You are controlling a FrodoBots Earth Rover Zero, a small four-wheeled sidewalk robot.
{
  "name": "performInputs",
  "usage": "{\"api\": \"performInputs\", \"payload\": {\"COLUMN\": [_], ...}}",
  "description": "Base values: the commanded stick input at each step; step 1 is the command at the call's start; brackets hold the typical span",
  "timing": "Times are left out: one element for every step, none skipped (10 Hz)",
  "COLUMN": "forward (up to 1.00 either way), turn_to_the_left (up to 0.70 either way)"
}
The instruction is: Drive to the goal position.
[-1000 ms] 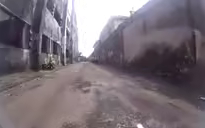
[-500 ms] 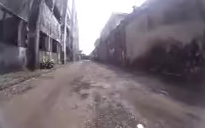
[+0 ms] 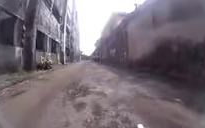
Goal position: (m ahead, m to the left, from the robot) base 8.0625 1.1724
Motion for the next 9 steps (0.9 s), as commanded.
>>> {"api": "performInputs", "payload": {"forward": [0.70, 0.70, 0.70, 0.70, 0.70, 0.70, 0.70, 0.70, 0.70], "turn_to_the_left": [0.00, 0.00, 0.00, 0.00, 0.00, 0.13, 0.29, 0.35, 0.35]}}
